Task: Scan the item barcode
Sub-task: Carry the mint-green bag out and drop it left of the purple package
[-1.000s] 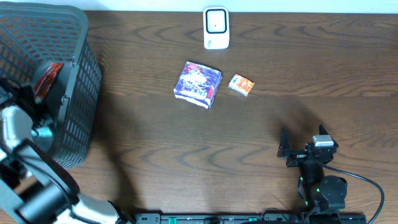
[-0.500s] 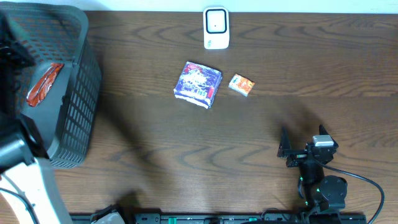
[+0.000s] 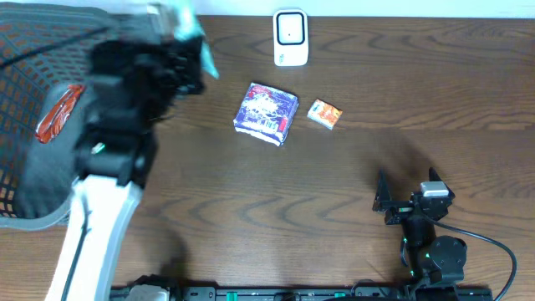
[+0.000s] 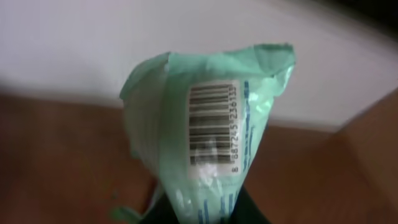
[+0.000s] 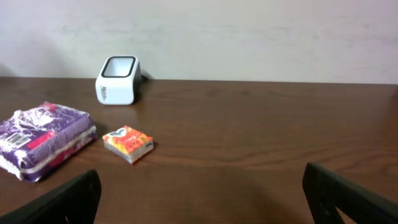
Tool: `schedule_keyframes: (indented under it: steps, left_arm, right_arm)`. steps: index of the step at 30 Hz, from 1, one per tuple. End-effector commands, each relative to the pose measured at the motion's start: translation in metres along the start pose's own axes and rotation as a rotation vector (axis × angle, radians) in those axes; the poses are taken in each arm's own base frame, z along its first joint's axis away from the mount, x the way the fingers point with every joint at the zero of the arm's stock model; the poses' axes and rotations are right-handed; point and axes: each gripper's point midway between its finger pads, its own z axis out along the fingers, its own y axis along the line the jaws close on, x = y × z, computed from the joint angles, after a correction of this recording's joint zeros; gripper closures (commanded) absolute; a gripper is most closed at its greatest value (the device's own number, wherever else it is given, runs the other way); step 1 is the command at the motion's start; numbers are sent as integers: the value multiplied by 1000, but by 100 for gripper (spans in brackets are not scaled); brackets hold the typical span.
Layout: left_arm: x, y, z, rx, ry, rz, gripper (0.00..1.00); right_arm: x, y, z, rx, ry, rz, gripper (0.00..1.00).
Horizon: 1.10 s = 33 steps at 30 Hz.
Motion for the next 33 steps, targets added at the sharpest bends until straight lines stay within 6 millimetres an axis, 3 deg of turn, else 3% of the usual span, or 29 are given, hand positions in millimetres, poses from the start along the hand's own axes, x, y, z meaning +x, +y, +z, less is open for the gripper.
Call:
schedule_keyframes:
  steps: [1, 4, 6, 12, 14, 18, 24, 28, 33]
  left_arm:
    - [52, 9, 35, -79, 168, -10, 93]
    - [106, 18, 61, -133, 337, -5, 92]
    - [129, 32, 74, -207, 398, 10, 93]
    - [169, 96, 99, -511, 455, 58, 92]
    - [187, 107, 105, -542, 499, 60, 93]
    - [231, 107, 111, -539, 622, -13, 93]
    - [266, 99, 122, -543, 675, -110, 93]
    - [273, 81, 140, -434, 676, -142, 92]
    - [259, 62, 158, -329, 609, -174, 93]
  right_arm:
    - [1, -3, 0, 15, -1, -11, 1]
    - [1, -3, 0, 15, -1, -11, 1]
    - [1, -3, 0, 15, -1, -11, 1]
    - [1, -3, 0, 15, -1, -11, 1]
    - [1, -3, 0, 15, -1, -11, 1]
    - [1, -3, 0, 15, -1, -11, 1]
    - [1, -3, 0, 15, -1, -11, 1]
    - [1, -3, 0, 15, -1, -11, 1]
    - [1, -3, 0, 15, -1, -11, 1]
